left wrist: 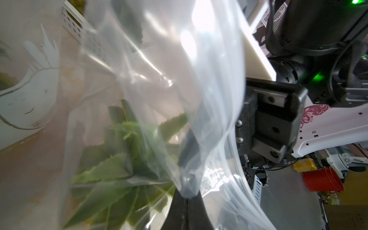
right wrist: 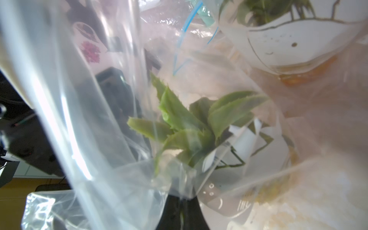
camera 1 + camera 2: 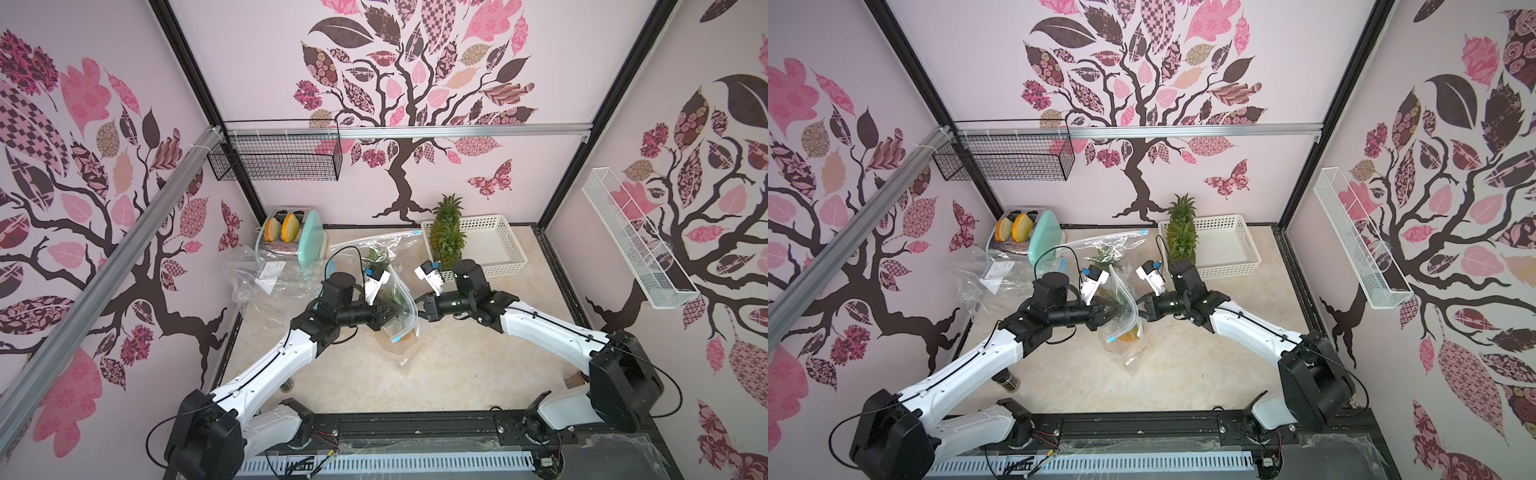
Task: Open the zip-top bag and take out the pineapple
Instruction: Open the zipper of the food storage bag at the center of the board.
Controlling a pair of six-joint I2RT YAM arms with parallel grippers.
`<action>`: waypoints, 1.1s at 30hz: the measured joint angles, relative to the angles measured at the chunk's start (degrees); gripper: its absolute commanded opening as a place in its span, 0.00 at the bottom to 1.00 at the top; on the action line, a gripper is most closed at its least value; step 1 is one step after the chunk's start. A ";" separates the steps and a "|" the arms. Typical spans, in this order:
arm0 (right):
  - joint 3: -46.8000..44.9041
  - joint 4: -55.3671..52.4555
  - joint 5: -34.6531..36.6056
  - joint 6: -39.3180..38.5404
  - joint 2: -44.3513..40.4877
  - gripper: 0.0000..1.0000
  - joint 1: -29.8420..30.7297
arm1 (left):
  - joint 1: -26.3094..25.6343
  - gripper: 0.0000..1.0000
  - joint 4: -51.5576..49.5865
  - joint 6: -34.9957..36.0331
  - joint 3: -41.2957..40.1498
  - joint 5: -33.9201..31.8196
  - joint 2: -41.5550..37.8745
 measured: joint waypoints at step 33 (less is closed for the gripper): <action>-6.99 -3.41 -5.77 -5.79 -9.03 0.13 -11.65 | 7.76 0.07 -5.46 -4.04 -6.60 -4.35 -14.23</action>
